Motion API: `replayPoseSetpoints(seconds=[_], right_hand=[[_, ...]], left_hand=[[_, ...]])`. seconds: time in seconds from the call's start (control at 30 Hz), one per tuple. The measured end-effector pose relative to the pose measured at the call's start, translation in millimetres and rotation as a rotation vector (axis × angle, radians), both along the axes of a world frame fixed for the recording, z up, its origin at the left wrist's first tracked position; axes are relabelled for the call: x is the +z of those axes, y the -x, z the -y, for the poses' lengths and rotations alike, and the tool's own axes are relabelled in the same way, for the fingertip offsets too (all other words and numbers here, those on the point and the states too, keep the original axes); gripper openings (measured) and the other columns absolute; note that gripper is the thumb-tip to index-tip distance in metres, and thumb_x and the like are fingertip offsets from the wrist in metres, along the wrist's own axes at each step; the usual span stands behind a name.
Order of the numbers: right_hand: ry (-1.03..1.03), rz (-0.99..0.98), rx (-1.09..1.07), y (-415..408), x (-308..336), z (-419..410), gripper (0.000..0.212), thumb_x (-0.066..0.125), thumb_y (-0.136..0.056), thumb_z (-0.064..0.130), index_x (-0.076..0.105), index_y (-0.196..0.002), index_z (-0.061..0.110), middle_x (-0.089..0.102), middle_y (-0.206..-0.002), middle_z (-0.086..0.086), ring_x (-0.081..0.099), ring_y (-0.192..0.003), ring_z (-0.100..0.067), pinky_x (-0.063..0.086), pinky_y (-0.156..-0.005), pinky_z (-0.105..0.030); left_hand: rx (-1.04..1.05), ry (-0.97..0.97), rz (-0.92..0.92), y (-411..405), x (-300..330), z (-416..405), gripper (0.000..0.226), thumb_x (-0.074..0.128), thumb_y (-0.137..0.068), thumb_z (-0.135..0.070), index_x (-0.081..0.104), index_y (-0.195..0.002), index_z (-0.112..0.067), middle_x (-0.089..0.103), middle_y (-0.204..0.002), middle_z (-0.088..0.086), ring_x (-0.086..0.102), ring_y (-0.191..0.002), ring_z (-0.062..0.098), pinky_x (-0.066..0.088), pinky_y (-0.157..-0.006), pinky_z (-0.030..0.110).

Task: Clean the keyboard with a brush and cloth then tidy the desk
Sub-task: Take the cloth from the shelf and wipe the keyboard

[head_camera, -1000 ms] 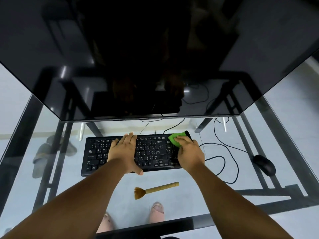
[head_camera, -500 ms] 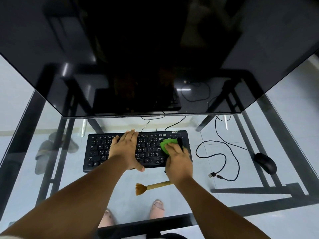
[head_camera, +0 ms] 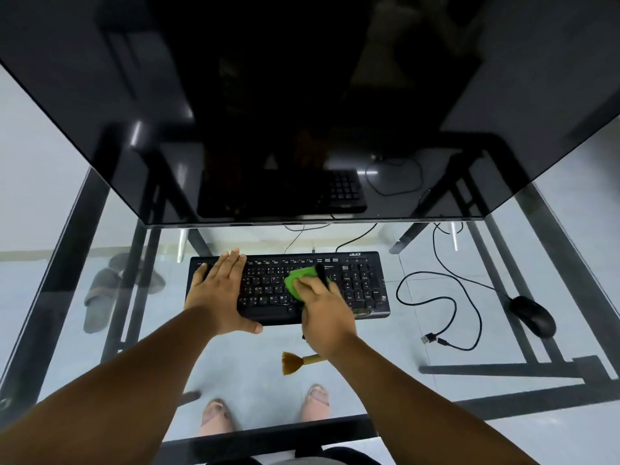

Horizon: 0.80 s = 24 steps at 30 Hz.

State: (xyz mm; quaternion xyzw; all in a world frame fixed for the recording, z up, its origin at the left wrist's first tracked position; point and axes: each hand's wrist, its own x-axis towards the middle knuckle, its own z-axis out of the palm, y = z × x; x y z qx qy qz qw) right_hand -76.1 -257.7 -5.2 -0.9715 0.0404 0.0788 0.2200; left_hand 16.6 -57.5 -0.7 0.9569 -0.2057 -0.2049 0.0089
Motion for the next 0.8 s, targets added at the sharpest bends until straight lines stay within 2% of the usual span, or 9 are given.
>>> replayPoseSetpoints(seconds=[0.07,0.13,0.23,0.3,0.37,0.5,0.63,0.7,0.8], right_hand=[[-0.007,-0.013,0.157,-2.1,-0.4,5.3,0.055,0.046,-0.091,0.013,0.045,-0.142,0.033,0.039,-0.145,0.021,0.037,-0.123,-0.018,0.052,-0.093,-0.034],[-0.001,-0.002,0.195,-0.9,-1.6,22.0,0.053,0.047,-0.090,0.016,0.050,-0.138,0.037,0.043,-0.142,0.024,0.041,-0.117,-0.014,0.054,-0.085,-0.033],[0.012,0.053,-0.024,0.5,-4.0,45.1,0.051,0.048,-0.088,0.015,0.054,-0.135,0.035,0.045,-0.141,0.019,0.044,-0.114,-0.017,0.056,-0.084,-0.035],[0.021,0.078,-0.223,-6.7,-5.0,43.0,0.050,0.050,-0.088,0.013,0.055,-0.134,0.032,0.037,-0.146,0.011,0.042,-0.119,-0.021,0.054,-0.089,-0.037],[0.013,0.082,-0.275,-18.4,-5.0,31.3,0.050,0.052,-0.088,0.010,0.055,-0.134,0.030,0.027,-0.153,0.004,0.037,-0.127,-0.024,0.049,-0.100,-0.039],[-0.025,0.060,-0.014,-28.6,-4.4,4.1,0.055,0.052,-0.089,0.006,0.052,-0.139,0.029,0.032,-0.154,0.003,0.030,-0.136,-0.025,0.036,-0.114,-0.045],[-0.020,0.112,0.308,-11.9,-11.1,-0.7,0.048,0.055,-0.087,0.009,0.063,-0.126,0.035,0.048,-0.145,0.012,0.039,-0.122,-0.024,0.044,-0.103,-0.043],[-0.005,0.144,0.286,-6.3,-14.1,13.7,0.047,0.058,-0.084,0.010,0.067,-0.120,0.038,0.053,-0.140,0.014,0.042,-0.119,-0.026,0.046,-0.100,-0.045],[-0.011,0.200,0.106,-10.3,-14.6,30.3,0.049,0.060,-0.080,0.001,0.070,-0.119,0.028,0.056,-0.138,0.004,0.047,-0.116,-0.029,0.050,-0.098,-0.046]], left_hand=[[0.018,-0.001,-0.004,-1.0,0.0,-6.1,0.145,0.063,-0.049,-0.086,-0.012,-0.153,-0.018,-0.016,-0.162,-0.001,-0.014,-0.148,0.016,-0.002,-0.121,0.045],[0.021,0.002,-0.004,-1.3,0.3,-12.3,0.145,0.064,-0.049,-0.085,-0.012,-0.153,-0.018,-0.015,-0.162,-0.001,-0.014,-0.148,0.016,-0.002,-0.121,0.044],[0.020,0.000,0.015,-0.6,-1.3,-17.8,0.145,0.063,-0.049,-0.086,-0.012,-0.153,-0.018,-0.015,-0.162,-0.002,-0.014,-0.148,0.016,-0.002,-0.121,0.044],[0.036,0.001,0.015,-0.1,-1.6,-20.0,0.146,0.062,-0.047,-0.087,-0.013,-0.153,-0.019,-0.015,-0.162,-0.002,-0.014,-0.148,0.015,-0.003,-0.120,0.044],[0.080,0.018,0.005,0.8,-2.5,-22.8,0.149,0.063,-0.045,-0.087,-0.013,-0.153,-0.019,-0.017,-0.161,-0.003,-0.016,-0.148,0.015,-0.004,-0.120,0.044],[0.102,0.048,-0.008,1.6,-3.9,-27.8,0.150,0.065,-0.043,-0.086,-0.014,-0.152,-0.020,-0.018,-0.161,-0.005,-0.016,-0.148,0.013,-0.003,-0.120,0.046],[0.077,0.032,-0.010,0.2,-2.6,-32.8,0.148,0.066,-0.046,-0.084,-0.016,-0.152,-0.022,-0.020,-0.160,-0.007,-0.015,-0.148,0.012,-0.003,-0.120,0.046],[0.067,0.031,-0.010,0.0,-2.5,-36.1,0.147,0.066,-0.048,-0.083,-0.016,-0.152,-0.022,-0.021,-0.160,-0.007,-0.015,-0.147,0.011,-0.003,-0.120,0.046],[0.056,0.031,-0.008,0.3,-2.4,-38.6,0.145,0.067,-0.049,-0.082,-0.016,-0.152,-0.023,-0.021,-0.160,-0.007,-0.014,-0.148,0.011,-0.002,-0.120,0.046]])
